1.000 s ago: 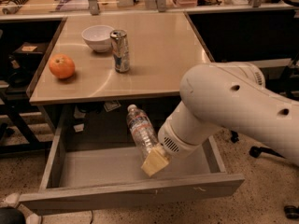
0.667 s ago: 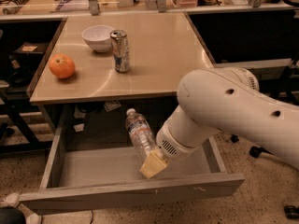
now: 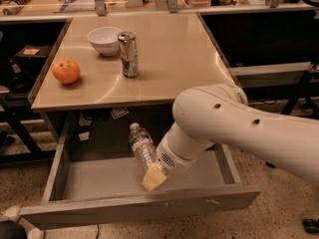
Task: Place water bottle into top drawer
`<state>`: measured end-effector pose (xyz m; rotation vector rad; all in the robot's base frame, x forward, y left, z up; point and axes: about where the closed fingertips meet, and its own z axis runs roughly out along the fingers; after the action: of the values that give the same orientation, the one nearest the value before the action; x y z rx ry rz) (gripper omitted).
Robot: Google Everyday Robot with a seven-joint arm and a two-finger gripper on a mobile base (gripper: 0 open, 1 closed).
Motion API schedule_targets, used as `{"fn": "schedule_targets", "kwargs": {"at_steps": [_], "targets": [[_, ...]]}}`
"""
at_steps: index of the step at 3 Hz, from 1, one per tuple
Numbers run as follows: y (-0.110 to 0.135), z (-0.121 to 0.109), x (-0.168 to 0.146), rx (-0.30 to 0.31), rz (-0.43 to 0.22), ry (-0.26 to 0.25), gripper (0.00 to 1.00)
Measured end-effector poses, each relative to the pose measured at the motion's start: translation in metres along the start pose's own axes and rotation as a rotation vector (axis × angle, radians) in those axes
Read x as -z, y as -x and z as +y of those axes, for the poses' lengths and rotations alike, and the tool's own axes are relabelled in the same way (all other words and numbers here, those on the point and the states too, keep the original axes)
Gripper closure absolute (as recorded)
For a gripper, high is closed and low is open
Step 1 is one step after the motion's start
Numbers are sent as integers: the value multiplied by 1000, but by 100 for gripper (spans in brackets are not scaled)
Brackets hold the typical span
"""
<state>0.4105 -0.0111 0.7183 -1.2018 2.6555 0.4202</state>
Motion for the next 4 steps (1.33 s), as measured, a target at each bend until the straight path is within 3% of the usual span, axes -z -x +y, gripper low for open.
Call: {"fn": "schedule_targets", "kwargs": {"at_steps": [2,4], "targets": [[12,-25,-46,22,51,52,100],[27,-49,-79,36,57,89,100]]}}
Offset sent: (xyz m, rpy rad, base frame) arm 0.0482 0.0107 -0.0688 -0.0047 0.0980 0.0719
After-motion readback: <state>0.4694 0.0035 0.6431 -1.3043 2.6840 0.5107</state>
